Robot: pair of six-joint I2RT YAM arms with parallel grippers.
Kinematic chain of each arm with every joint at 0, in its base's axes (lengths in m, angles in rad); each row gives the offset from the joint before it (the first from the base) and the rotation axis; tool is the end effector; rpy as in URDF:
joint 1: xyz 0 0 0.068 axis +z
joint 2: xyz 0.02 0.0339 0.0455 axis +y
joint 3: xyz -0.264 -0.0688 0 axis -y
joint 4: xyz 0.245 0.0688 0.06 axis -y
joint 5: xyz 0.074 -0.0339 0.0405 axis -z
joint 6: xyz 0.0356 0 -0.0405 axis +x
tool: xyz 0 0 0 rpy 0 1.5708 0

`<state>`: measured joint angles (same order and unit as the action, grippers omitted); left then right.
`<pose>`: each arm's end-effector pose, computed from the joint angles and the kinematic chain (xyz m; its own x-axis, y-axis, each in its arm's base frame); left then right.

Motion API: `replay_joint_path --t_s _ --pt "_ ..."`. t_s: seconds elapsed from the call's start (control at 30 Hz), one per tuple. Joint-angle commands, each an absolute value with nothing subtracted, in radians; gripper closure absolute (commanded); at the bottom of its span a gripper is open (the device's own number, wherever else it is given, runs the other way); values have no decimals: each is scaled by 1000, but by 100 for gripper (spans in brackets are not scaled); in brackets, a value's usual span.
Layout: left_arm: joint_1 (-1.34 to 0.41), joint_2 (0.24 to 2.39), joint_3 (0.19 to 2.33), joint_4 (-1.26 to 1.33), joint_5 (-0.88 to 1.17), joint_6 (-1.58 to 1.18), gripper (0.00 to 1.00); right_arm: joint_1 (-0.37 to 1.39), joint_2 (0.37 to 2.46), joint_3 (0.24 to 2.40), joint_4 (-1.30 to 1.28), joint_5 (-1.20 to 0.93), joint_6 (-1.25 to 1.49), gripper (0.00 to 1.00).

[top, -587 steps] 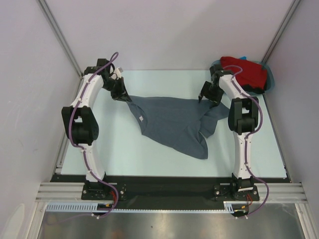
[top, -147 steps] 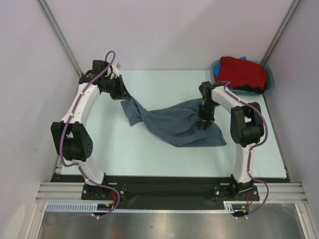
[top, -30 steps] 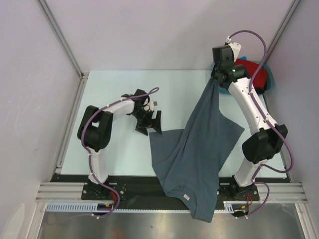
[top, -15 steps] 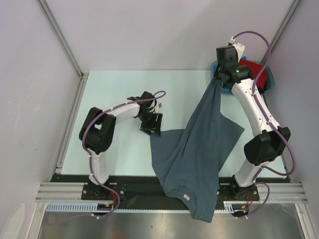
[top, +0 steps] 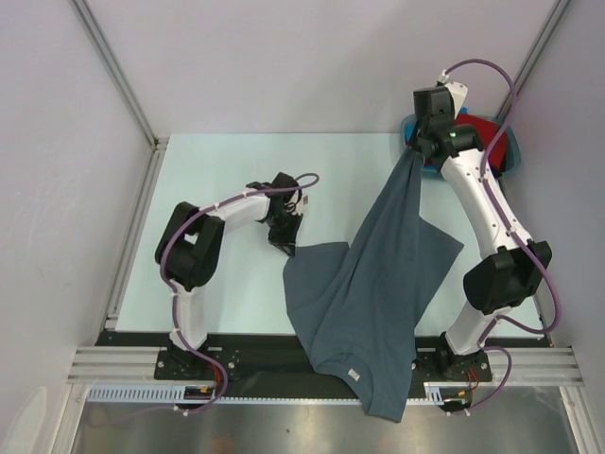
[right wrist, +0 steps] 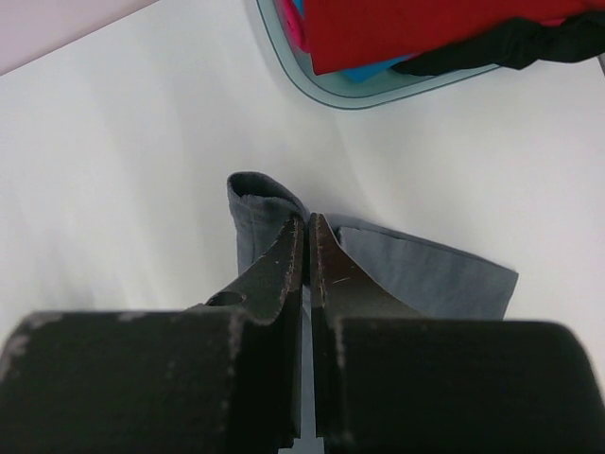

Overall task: Fold and stack the t-shirts
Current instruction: Flatten the tshirt out

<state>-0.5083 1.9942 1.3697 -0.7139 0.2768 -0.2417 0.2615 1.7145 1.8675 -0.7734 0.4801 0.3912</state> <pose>0.3335 -0.1970 0.1543 -0.9506 0.2660 -0.1600 0.3045 0.8995 -0.3133 0.3681 0.0815 0.4100 -0.4682 0.2248 -0.8546 0.3378 0.9392 0.0620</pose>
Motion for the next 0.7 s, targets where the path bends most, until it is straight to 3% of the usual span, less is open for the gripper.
replay_joint_path --t_s 0.0,0.3,0.67 --pt "-457 1991 1471 -808 114 -178 100 239 1674 1867 -747 499 396 100" --pt "-266 2150 2023 -1044 34 -72 100 225 1730 1851 -761 477 399 100" --pt "-150 2304 2215 -1035 2 -71 99 192 1994 1957 -828 374 416 100"
